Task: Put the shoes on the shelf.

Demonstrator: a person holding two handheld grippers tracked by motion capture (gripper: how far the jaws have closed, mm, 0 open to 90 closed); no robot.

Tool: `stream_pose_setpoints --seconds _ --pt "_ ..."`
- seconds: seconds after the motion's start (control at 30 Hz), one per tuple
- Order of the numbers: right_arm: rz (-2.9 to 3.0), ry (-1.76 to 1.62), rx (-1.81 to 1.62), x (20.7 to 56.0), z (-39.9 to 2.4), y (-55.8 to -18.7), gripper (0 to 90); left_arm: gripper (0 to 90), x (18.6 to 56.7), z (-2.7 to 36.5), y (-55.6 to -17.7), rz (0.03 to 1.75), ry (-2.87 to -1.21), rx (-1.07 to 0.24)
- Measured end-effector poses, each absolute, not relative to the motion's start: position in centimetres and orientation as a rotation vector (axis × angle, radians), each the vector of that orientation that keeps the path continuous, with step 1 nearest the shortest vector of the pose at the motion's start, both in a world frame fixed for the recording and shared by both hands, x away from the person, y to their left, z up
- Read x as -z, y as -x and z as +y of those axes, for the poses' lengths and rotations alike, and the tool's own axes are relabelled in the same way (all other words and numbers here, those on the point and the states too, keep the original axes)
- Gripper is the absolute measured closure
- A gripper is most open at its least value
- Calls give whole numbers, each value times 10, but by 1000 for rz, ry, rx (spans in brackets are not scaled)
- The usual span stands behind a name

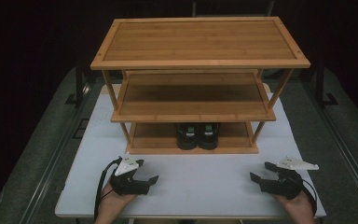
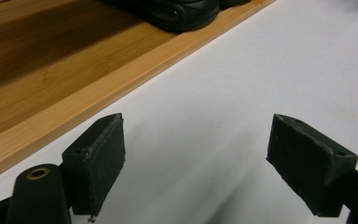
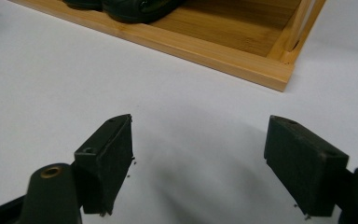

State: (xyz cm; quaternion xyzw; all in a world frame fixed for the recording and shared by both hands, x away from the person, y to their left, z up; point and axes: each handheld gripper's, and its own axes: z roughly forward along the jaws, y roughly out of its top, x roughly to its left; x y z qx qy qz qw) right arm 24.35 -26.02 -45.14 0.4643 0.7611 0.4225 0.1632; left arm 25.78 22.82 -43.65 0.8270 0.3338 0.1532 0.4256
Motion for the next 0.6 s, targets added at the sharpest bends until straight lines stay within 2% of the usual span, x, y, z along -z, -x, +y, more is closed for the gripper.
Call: stream_pose_setpoints --seconds 0.6 --pt "2091 -1327 -1295 450 -271 -225 230 147 436 240 -248 891 -2016 -369"
